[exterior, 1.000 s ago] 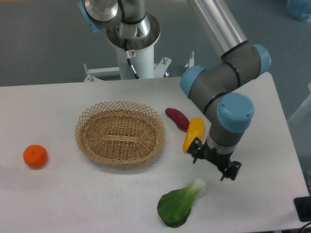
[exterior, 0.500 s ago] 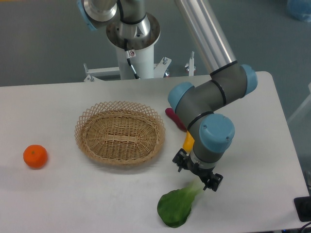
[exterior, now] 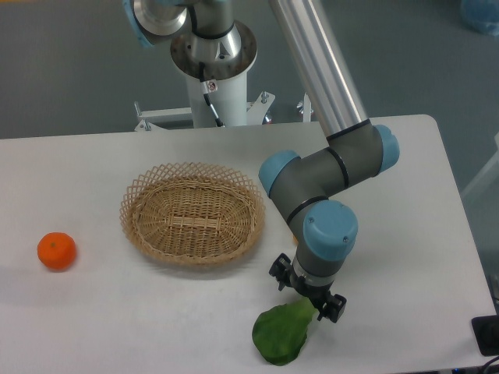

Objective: Pick up the green vegetable from the table
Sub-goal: 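Lower onto the bok choy leaves and close the gripper on them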

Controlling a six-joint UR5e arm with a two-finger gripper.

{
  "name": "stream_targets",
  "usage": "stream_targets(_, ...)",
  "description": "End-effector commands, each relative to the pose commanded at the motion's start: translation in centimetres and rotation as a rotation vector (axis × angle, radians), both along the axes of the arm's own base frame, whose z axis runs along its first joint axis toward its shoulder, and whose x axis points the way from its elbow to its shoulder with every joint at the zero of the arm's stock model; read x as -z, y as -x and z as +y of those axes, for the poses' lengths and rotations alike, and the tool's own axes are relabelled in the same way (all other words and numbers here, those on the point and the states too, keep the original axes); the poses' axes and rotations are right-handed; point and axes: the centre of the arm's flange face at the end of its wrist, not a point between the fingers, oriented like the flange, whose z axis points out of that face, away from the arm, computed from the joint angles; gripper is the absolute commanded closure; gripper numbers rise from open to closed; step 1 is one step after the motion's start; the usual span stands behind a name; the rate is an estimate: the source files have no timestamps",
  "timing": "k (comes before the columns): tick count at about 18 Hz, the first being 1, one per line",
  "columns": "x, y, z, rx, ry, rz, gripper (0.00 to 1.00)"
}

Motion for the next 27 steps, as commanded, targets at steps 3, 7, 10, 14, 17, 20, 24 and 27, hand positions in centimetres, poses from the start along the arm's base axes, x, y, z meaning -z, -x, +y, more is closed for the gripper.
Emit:
stream_targets(3,0.7,-0.7,0.4,0.012,0.030,0.012,0.00)
stream_targets(7,1.5,-1.1,0.4,0.014,0.054,0.017,0.12)
stream_targets(10,1.5,-1.1,0.4,-0.014,0.052,0.020,0.41)
stream_targets(14,1.1,-1.0,0.5,-0.043,0.041,0.026,0.85)
stream_targets(17,0.2,-0.8,0.7,-0.053,0.029,0.037,0.98)
stream_targets(20,-1.3,-0.8,0.4,-0.091,0.016,0.040,0.97)
stream_targets(24,-3.0,-0.5,-0.3,-0.098,0.006,0.054,0.96)
stream_targets(27,-5.4,0.6,-1.2,-0.109,-0.018,0.081,0.97)
